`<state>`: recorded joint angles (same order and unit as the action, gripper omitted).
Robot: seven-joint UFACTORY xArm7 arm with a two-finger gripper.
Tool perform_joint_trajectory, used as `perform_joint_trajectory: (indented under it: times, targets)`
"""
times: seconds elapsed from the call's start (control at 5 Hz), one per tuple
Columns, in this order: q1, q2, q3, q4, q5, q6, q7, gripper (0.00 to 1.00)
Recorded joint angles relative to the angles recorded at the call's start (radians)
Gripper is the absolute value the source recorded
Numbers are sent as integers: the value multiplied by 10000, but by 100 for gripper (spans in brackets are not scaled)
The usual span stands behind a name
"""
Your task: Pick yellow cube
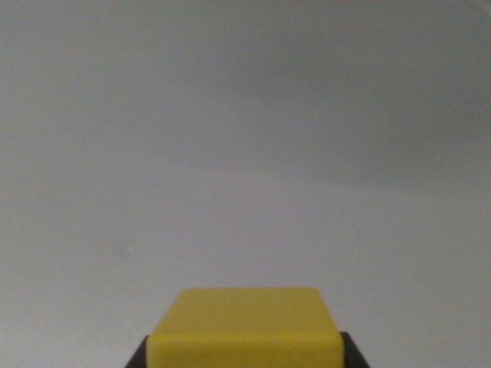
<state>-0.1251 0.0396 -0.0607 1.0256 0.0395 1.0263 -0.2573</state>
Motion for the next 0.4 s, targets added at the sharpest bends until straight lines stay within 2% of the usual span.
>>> perform_joint_trajectory:
  times: [0.2,0.4]
  targets:
    - [3,-175,-3,300,-24,474,25,100]
    - [3,-175,-3,300,-24,474,25,100]
